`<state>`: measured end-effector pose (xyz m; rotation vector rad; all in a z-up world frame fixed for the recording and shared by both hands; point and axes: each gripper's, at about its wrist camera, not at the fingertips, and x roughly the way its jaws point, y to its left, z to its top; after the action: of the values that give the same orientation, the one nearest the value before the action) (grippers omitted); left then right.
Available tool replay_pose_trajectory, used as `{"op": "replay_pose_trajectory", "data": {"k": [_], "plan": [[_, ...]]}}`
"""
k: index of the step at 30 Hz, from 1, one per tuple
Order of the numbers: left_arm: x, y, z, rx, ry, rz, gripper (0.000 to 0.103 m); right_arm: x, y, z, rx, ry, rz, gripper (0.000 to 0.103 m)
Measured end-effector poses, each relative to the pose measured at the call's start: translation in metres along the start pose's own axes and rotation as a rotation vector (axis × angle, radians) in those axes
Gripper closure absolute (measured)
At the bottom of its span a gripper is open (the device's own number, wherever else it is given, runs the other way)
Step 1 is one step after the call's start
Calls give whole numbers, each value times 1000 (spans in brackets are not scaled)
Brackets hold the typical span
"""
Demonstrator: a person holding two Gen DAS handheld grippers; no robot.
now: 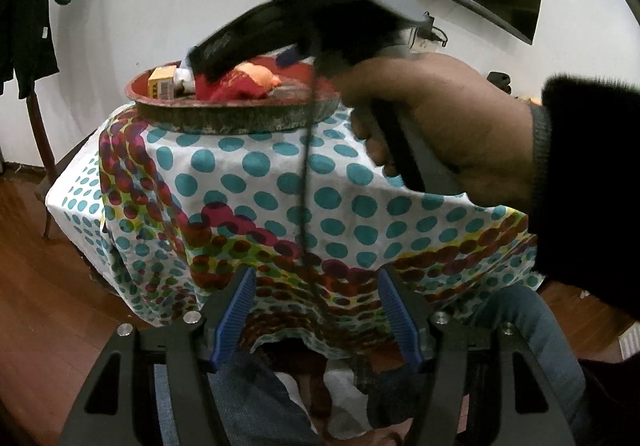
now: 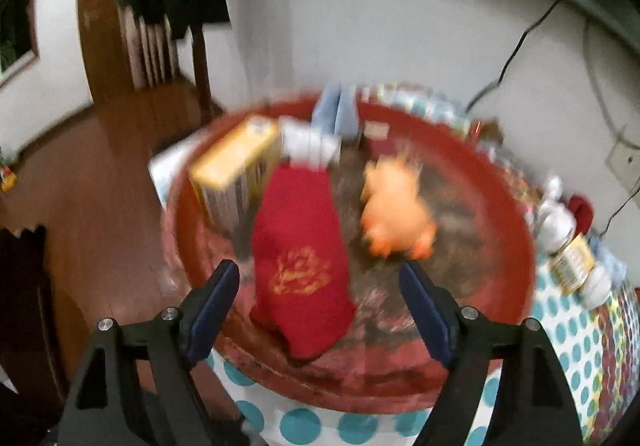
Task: Organize objects
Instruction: 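Carry the red sock over the red tray and release it, then grasp the yellow cartoon-face box with the left gripper and lift it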
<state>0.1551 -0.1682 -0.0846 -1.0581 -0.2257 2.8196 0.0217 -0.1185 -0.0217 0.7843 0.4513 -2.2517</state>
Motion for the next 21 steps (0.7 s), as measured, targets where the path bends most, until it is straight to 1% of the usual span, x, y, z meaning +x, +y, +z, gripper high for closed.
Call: {"op": "replay_pose_trajectory", "data": {"k": [1,2,3,4,5,7,9,10,12,13,15,16,17,19,21], "plan": [[-4,-1,1,4,-21,-11,38,-11,-8,1,7,-36,-25,18],[-8,-2,2,10,-43,-22,38,-27,-24,0,24,-88,-76,7],[-14,-3,3,21,-75,-37,38,-36,-38,-2,42,-117,-107,2],[-18,-5,5,31,-99,-50,38,-41,-57,-4,64,-135,-147,0],[-23,-8,7,39,-128,-66,38,-44,-81,-8,90,-130,-210,0],[-34,-10,12,46,-183,-93,38,-41,-138,-24,167,-80,-341,0],[-41,-11,18,38,-216,-118,36,-40,-205,-51,282,-23,-460,0],[-43,-12,24,36,-233,-123,34,-42,-232,-65,330,0,-512,0],[-43,-13,33,51,-241,-105,31,-51,-286,-95,428,30,-598,0],[-39,-15,40,68,-233,-89,31,-55,-305,-106,465,38,-629,0],[-30,-19,51,87,-213,-64,31,-65,-341,-129,558,42,-668,0],[-23,-22,59,93,-194,-57,31,-70,-353,-137,609,29,-658,0],[-16,-24,66,94,-178,-58,31,-79,-366,-146,684,-18,-623,0],[0,-31,83,101,-159,-53,31,-88,-377,-156,763,-69,-587,0],[16,-40,98,117,-150,-58,31,-94,-377,-162,800,-114,-570,0]]}}
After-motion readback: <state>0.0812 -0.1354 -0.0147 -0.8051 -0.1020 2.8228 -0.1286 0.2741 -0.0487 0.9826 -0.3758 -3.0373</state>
